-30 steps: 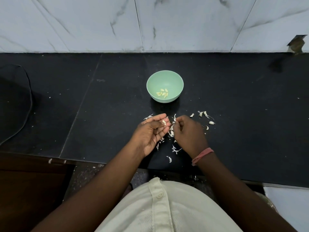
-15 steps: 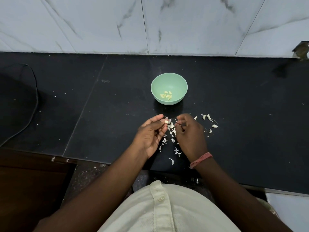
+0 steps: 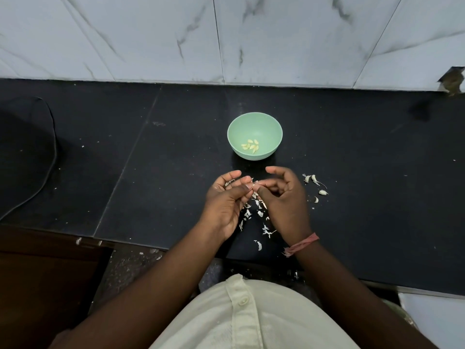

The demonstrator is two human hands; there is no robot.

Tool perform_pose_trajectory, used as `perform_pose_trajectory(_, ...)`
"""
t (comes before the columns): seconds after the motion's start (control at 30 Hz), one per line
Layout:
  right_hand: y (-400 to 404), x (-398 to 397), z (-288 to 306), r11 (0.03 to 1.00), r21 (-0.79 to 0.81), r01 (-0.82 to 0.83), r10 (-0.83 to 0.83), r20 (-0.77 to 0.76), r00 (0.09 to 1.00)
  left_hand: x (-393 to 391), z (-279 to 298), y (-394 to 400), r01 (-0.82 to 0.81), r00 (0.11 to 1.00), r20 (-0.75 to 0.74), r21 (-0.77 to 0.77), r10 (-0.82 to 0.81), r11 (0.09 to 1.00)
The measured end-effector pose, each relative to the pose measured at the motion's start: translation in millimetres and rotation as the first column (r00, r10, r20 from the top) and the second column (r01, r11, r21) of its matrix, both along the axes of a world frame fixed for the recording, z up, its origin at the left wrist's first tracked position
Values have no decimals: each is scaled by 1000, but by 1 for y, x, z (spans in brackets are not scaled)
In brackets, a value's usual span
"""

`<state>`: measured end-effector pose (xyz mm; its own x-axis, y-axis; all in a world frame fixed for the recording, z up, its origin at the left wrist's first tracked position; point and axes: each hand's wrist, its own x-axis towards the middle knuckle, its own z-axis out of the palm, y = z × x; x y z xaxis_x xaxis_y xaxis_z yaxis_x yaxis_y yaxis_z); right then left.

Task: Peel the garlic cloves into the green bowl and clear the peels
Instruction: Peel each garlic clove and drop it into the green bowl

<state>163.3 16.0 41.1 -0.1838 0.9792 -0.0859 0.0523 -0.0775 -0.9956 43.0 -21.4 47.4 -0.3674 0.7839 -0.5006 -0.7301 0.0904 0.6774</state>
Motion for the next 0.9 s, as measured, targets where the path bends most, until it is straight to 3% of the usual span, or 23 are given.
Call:
perform_pose_trajectory(0.13,5,0,4,992,-126,5,-12,-49,999,1,-1,0,-13,996,-88,36,16,999)
perform_pose_trajectory(0.23,9,-2,7,955,-294,36,-104,-218,971,2,-3,0,7,994,-107,83,2,996)
perform_pose_trajectory(0.33,11,-5,4,826,-562,-45,-250,-436,864,3,-2,1,-4,999,-53,104,10,995)
perform_pose_trajectory(0.43,10,-4,-1,736,-670,-98,-322,-474,820,2,1,4,-42,999,32,106,39,994)
perform_pose_trajectory(0.53,7,-1,-5,831,-555,11,-271,-388,881,1,1,5,-85,995,53,66,81,994)
perform_pose_trajectory(0.67,2,-4,-5,967,-243,72,-124,-205,971,2,0,6,-109,993,52,32,108,994)
perform_pose_trajectory(0.77,1,-6,0,998,-43,46,-50,-102,994,4,1,6,-96,995,25,38,95,995)
perform_pose_trajectory(0.9,0,-6,3,999,-1,41,-40,-109,993,4,3,5,-70,997,-16,65,71,995)
